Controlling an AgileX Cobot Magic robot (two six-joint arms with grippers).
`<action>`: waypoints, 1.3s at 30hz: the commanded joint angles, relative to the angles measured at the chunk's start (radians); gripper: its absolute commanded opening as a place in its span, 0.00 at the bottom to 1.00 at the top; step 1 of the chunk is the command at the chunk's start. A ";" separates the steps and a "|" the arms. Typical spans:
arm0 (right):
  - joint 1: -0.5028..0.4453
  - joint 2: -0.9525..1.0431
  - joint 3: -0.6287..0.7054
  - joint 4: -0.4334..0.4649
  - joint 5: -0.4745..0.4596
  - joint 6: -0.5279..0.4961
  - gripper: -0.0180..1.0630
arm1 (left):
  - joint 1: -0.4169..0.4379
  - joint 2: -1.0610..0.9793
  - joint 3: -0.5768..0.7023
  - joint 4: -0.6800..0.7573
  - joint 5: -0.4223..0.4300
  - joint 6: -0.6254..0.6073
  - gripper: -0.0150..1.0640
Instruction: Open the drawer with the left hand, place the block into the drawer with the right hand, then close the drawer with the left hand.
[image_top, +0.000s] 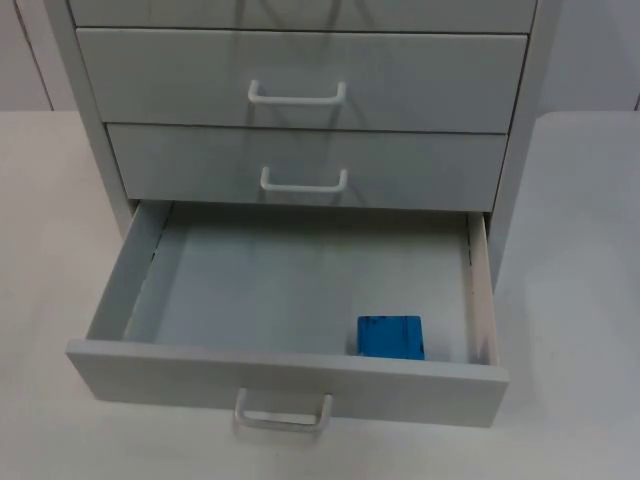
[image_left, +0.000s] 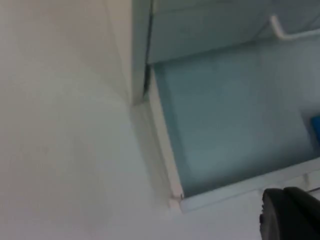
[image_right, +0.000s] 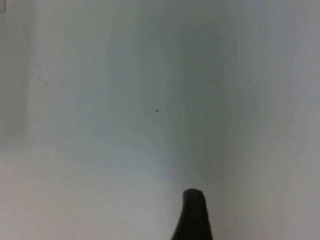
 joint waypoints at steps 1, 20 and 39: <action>0.007 -0.009 0.002 0.004 -0.013 -0.009 0.57 | -0.078 0.030 -0.049 0.036 0.003 0.014 0.01; 0.007 -0.009 0.002 0.004 -0.008 -0.006 0.57 | -0.967 0.353 0.023 1.071 -0.136 -0.462 0.01; 0.007 -0.009 0.002 0.004 -0.013 -0.006 0.57 | -0.972 0.620 0.169 1.317 -0.330 -0.714 0.01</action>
